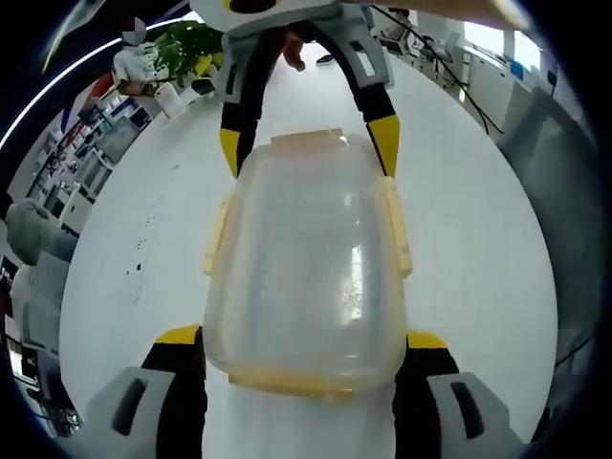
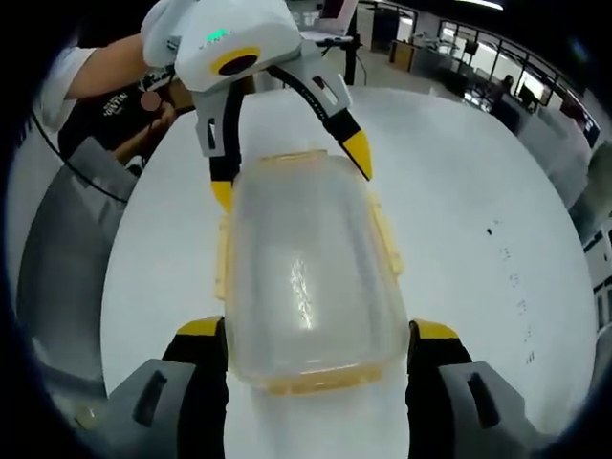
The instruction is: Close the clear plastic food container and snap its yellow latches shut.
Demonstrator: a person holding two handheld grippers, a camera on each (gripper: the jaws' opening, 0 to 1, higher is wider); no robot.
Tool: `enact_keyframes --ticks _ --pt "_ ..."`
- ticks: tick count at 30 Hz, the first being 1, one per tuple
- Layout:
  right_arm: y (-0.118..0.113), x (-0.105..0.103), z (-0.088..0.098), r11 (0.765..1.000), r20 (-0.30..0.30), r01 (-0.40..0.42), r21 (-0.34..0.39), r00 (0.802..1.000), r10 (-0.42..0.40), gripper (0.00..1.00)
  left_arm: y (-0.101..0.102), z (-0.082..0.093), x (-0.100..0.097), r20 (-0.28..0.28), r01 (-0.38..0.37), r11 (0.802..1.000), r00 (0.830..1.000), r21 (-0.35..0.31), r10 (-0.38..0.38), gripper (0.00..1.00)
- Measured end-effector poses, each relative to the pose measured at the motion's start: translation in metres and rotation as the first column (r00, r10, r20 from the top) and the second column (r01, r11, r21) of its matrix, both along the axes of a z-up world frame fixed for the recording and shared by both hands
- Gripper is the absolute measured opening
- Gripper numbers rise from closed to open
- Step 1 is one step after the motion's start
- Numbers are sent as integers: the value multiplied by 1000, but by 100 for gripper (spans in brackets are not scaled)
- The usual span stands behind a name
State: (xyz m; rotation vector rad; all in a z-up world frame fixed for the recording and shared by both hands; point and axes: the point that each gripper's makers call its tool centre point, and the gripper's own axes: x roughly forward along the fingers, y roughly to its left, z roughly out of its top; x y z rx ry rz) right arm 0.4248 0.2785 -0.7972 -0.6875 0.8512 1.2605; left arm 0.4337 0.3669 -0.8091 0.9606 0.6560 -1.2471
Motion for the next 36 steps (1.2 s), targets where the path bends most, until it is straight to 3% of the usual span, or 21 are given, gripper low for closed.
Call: enact_keyframes --ticks 11,12,13,14,19,26,31,33,36 --pt "0 1 -1 1000 -3 0 -2 1000 0 74 -1 -1 0 4 -6 1000 1000 -18 6 78" --pt "0 1 -1 1000 -4 1 -5 1000 -1 74 -1 -2 1 28 1 1000 1000 -12 0 78" --pt "0 1 -1 1000 -4 1 -6 1000 -1 75 3 -4 4 84 28 999 996 39 -31 78" --pt "0 1 -1 1000 -4 2 -6 1000 -2 75 2 -6 3 94 30 999 995 34 -33 79" --pt "1 2 -2 1000 2 12 -20 1000 -12 75 2 -4 2 78 15 1000 997 -26 -13 79" --pt "-1 3 -3 998 19 50 -36 999 -49 76 5 1 1 101 -1 998 995 -67 8 76" --pt "-4 6 4 996 50 88 -19 995 -87 80 16 7 -3 87 -55 992 994 -116 65 79" --pt "-3 7 11 994 64 107 7 992 -107 79 18 13 -8 53 -99 982 993 -164 109 77" --pt "-3 5 22 991 90 129 44 987 -132 78 16 32 -15 -1 -177 944 983 -279 184 77"
